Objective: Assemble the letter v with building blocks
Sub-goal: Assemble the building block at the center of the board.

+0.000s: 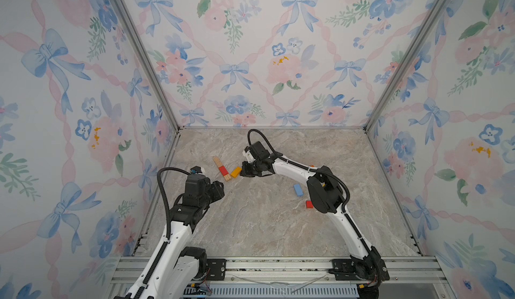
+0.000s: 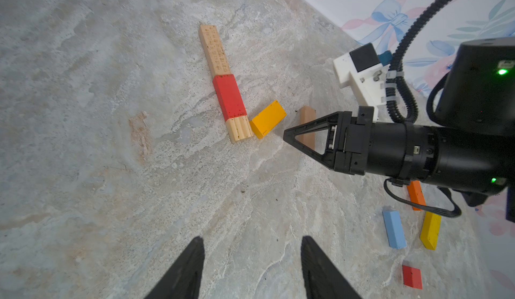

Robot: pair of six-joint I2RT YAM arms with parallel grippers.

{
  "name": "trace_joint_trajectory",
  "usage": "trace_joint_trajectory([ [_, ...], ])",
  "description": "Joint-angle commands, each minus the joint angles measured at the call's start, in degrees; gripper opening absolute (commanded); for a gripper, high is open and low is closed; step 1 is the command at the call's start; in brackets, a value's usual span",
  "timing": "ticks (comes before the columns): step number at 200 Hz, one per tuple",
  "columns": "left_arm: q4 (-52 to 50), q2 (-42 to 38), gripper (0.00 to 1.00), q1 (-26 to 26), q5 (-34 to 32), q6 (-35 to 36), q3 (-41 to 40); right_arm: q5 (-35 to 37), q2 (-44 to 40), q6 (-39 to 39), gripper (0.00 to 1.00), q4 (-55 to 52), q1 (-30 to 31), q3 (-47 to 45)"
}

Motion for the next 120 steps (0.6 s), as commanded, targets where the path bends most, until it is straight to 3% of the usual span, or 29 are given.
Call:
trace_joint_trajectory([
  [1,-0.2,0.2,0.57,0.5,0.3,-0.9,-0.5,-1.1,1.6,1.5,0.00,0.4,0.8,1.5],
  [120,-0.2,1.1,0.57,0.6,0.6,-0.8,-0.5,-1.5,4.9,3.0,0.00,-0.3,1.4,4.7],
])
